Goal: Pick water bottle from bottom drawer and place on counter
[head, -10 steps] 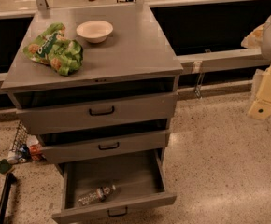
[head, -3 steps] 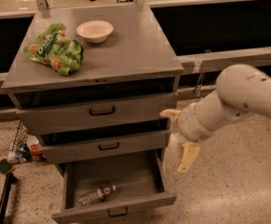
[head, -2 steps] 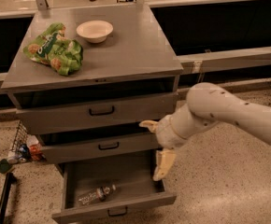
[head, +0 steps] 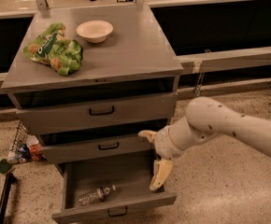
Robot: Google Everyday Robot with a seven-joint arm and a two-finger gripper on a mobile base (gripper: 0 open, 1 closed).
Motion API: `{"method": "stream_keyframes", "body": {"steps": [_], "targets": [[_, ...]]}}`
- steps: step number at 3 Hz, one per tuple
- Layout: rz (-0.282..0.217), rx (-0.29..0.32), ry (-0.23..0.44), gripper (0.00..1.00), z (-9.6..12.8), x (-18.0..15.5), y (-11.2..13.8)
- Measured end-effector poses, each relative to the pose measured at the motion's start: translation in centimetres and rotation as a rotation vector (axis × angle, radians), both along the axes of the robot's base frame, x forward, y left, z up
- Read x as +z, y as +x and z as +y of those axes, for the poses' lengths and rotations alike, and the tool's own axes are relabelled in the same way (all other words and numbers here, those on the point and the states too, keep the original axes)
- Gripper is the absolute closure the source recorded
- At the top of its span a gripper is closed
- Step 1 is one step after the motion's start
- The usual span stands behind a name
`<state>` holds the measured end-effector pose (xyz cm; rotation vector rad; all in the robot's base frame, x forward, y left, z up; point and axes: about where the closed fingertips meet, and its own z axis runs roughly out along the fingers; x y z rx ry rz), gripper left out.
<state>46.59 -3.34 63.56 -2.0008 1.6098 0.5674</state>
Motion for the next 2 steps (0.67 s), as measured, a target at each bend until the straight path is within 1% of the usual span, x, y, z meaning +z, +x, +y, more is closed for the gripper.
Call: {"method": "stream_keyframes", "body": {"steps": [1, 2], "targets": [[0.012, -0.029, 0.136, 0.0, 2.9, -8.6, 0.8], [0.005, -0.02, 0.208, 0.0, 4.4, -14.0, 0.9]]}}
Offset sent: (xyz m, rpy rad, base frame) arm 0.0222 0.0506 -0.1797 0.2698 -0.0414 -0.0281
